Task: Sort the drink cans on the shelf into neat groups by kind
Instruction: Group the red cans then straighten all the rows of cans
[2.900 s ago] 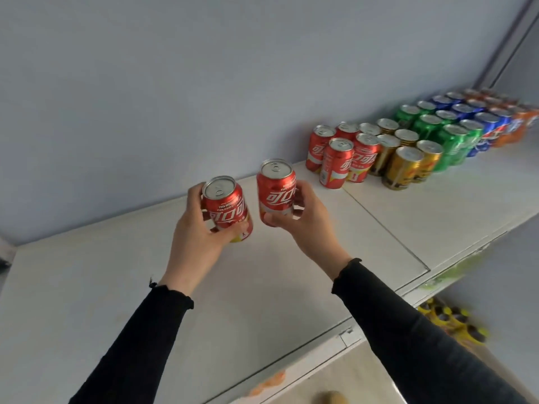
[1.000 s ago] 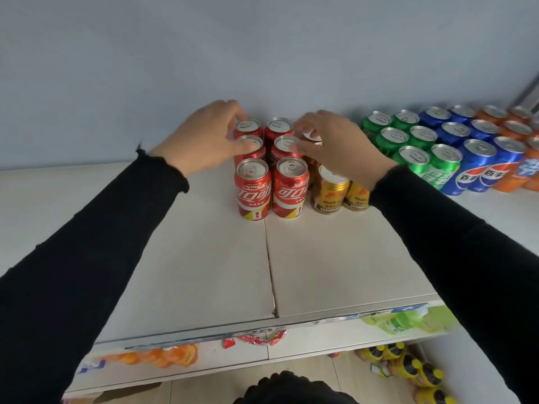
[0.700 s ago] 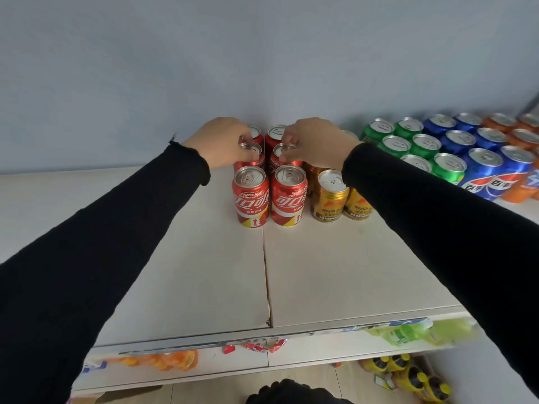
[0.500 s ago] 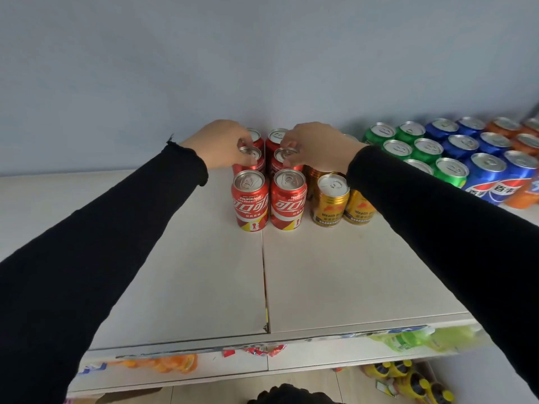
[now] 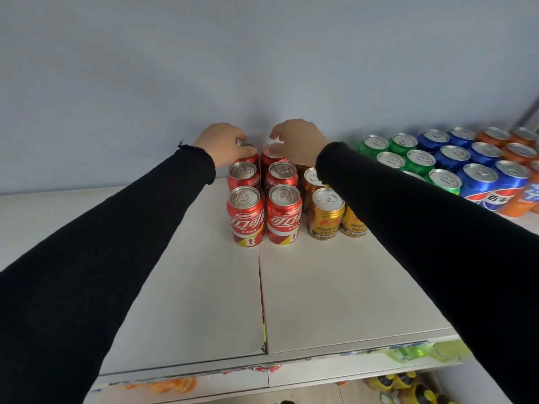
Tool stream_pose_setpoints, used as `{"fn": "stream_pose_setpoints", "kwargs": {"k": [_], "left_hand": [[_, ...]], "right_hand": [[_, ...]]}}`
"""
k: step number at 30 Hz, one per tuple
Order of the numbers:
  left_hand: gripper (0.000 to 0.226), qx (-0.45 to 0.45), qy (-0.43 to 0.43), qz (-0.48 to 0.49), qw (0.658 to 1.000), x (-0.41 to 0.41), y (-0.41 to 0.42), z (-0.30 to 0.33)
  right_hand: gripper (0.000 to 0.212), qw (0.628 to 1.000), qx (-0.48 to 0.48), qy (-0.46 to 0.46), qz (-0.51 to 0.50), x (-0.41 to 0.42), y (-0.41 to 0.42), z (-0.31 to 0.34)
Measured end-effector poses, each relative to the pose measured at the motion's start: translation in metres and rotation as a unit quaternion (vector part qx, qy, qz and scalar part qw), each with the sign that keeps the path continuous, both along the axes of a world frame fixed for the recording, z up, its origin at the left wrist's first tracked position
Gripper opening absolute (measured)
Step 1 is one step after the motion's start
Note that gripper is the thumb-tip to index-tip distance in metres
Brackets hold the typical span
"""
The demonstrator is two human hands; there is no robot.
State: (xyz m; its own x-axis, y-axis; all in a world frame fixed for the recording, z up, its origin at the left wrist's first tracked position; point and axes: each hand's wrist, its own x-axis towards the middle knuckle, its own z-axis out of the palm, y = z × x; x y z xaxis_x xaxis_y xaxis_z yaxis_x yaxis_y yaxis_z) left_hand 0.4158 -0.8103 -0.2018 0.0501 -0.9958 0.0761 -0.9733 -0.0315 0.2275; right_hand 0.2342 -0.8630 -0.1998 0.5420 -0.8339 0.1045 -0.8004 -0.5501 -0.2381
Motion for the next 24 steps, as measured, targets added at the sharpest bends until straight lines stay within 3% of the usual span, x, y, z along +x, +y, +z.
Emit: {"fn": "stream_pose_setpoints", "kwargs": {"k": [4,8,11,15,20,24], "left_hand": [[0.04,-0.01,-0.013,-0.017,1.0,0.006,-0.007,-0.005],[0.044,0.009,-0.016,-0.023,1.0,0.008,-0.011,-0.003],[0.051,0.02,-0.017,-0.022,0.999,0.003,-0.013,0.0],[0.057,-0.051,0.017,-0.073,0.996,-0.03,-0.001,0.014],[0.049,-0.03,-0.041,-0.237,0.97,-0.104,0.022,0.019],[0.049,0.018,-0.105,-0.294,0.95,-0.134,0.027,0.0]], "right_hand": [[0.039,0.999,-0.006,0.038,0.003,0.009,-0.005,-0.006],[0.04,0.999,-0.006,0.036,0.009,0.007,-0.005,-0.009],[0.046,0.999,0.025,-0.028,0.005,-0.008,-0.004,-0.006],[0.043,0.991,0.017,-0.13,-0.006,-0.062,0.007,0.008],[0.036,1.0,-0.007,-0.017,-0.022,-0.14,0.035,0.016],[0.043,0.996,-0.012,0.083,-0.008,-0.173,0.057,0.008]]}}
